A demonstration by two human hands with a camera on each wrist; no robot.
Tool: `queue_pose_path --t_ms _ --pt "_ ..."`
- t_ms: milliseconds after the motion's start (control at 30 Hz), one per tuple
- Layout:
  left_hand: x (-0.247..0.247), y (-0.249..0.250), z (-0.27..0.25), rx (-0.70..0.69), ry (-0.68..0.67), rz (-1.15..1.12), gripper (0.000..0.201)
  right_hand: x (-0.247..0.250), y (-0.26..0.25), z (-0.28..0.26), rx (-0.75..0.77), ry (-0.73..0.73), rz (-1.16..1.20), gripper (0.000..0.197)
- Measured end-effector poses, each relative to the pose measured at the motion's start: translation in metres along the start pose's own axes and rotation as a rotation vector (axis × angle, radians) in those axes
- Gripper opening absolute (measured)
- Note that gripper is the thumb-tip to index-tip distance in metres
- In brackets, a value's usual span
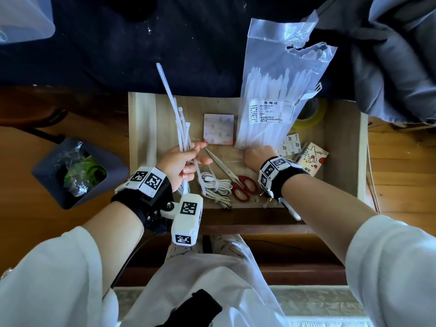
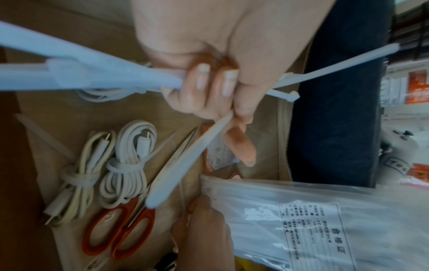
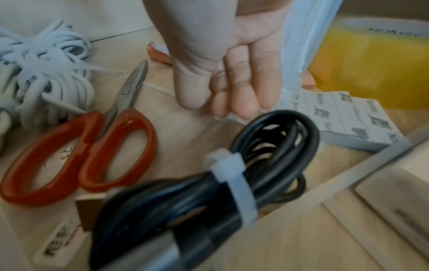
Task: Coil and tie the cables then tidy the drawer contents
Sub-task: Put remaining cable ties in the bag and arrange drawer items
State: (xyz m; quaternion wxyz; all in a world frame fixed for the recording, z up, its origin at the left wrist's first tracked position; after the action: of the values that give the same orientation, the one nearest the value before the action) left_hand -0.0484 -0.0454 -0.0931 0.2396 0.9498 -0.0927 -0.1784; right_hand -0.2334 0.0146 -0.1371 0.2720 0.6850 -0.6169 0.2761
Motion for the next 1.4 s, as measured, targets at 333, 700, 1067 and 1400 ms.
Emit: queue_pose_path --t_ms 333,700,1067,1400 --pt "0.009 0.002 -0.006 0.012 0.032 0.018 0.019 0.005 0.006 -0.001 -0.075 0.099 0.092 0.030" --pt "-0.018 0.016 -0.022 0.002 -0.101 0.095 0.024 0.073 -0.015 -0.059 -0.051 0.116 1.316 0.013" --pt "-0.066 0.003 -0.015 -0.021 -0.253 0.340 0.020 0.022 0.033 -0.094 -0.297 0.204 1.441 0.019" --pt "-0.064 -0.027 0.016 0.046 -0.244 0.676 0.030 -0.079 0.060 -0.094 -0.837 -0.238 1.749 0.035"
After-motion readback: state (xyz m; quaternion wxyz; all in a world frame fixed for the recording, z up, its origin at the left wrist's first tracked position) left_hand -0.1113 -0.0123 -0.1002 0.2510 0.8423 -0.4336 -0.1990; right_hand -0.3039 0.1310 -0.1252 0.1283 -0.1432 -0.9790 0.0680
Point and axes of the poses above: each hand's wrist, its own z-axis towards the middle knuckle, its own x-axis out of the back of the hand, y = z × x, the point moved 2 cm from there along z, towards the middle knuckle, and after that the axes turned 3 degrees about -z, right-handed, at the moved point
